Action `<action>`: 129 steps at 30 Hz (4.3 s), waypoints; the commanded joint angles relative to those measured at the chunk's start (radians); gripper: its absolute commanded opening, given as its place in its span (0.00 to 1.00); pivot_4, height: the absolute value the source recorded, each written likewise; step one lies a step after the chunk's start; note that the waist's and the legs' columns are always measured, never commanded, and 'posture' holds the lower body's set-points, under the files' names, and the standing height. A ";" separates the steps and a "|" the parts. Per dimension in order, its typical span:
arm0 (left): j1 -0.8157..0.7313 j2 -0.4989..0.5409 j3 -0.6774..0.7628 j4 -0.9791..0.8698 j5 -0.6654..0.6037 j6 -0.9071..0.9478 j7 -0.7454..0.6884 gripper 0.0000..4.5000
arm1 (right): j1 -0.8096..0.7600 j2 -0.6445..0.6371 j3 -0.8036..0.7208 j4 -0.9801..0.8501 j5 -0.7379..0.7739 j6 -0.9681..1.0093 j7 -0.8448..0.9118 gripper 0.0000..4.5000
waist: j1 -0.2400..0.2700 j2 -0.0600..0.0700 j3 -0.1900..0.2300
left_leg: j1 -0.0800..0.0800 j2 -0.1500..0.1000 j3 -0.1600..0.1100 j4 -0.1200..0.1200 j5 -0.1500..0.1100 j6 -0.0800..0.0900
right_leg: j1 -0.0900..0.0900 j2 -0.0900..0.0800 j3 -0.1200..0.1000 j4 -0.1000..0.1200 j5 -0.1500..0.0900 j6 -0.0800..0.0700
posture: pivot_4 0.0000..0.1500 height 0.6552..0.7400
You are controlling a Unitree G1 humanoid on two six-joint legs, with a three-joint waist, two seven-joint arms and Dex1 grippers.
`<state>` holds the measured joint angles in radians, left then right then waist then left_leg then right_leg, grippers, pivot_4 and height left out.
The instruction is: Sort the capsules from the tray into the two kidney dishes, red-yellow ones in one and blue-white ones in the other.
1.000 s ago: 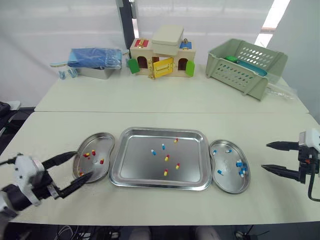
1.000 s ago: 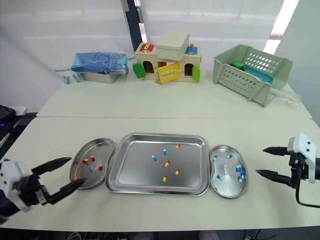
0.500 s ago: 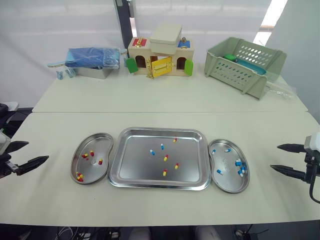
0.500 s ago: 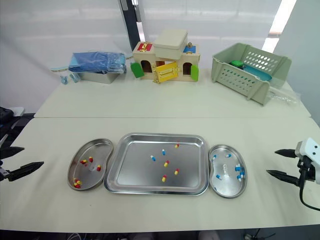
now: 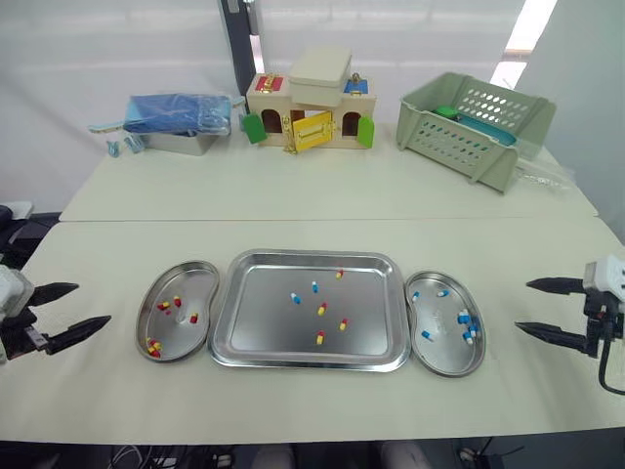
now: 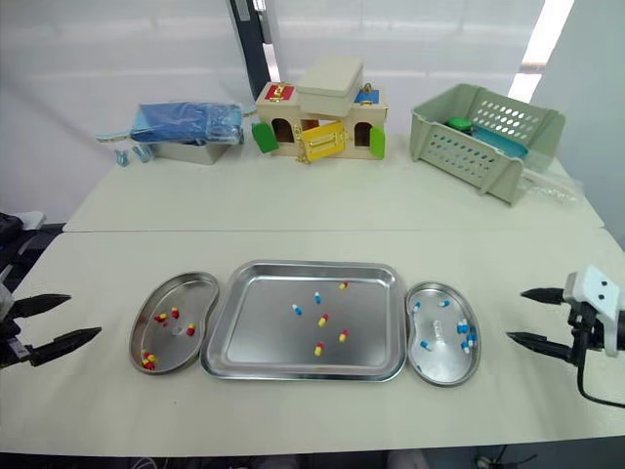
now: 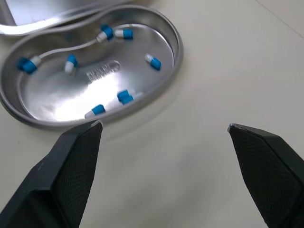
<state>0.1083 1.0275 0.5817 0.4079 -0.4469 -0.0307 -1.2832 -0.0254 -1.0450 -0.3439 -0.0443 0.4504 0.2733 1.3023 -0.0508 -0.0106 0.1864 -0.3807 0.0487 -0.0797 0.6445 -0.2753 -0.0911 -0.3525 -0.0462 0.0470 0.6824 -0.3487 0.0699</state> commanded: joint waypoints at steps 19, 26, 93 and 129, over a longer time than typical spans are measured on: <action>0.505 -0.825 -0.147 -0.719 -0.130 -0.433 0.099 1.00 | -0.654 0.568 0.753 -0.319 -0.070 0.655 -0.567 0.99 | 0.014 -0.004 -0.002 | -0.002 -0.003 0.001 0.002 0.000 0.000 | 0.000 -0.004 0.000 -0.002 0.001 0.001 | 1.00 1.00; 0.542 -0.882 -0.244 -0.710 -0.060 -0.520 0.225 1.00 | -0.718 0.705 0.891 -0.211 -0.196 0.636 -0.644 0.91 | -0.015 -0.004 -0.002 | -0.003 -0.006 0.005 0.001 -0.001 0.001 | -0.003 -0.007 0.006 -0.004 0.002 0.004 | 1.00 1.00; 0.574 -0.610 -0.358 -0.672 -0.183 -0.618 0.128 1.00 | -0.393 0.343 0.456 -0.473 -0.058 0.412 -0.258 0.00 | 0.002 -0.005 -0.002 | -0.002 -0.002 0.000 0.001 -0.001 0.002 | -0.002 -0.001 0.002 -0.003 0.002 0.002 | 1.00 1.00; 0.414 -0.534 -0.385 -0.589 -0.271 -0.526 -0.140 1.00 | 0.005 0.007 0.126 -0.297 -0.073 0.162 -0.142 0.07 | 0.019 -0.005 -0.002 | -0.001 -0.002 0.000 0.002 -0.001 0.002 | 0.001 -0.001 0.001 -0.003 0.001 0.002 | 1.00 1.00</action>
<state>0.5162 0.5030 0.1836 -0.1784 -0.7043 -0.5482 -1.4225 -0.0112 -1.0266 -0.2091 -0.3358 0.3744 0.4490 1.1560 -0.0317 -0.0154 0.1841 -0.3812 0.0465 -0.0793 0.6461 -0.2762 -0.0893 -0.3510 -0.0475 0.0483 0.6796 -0.3472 0.0722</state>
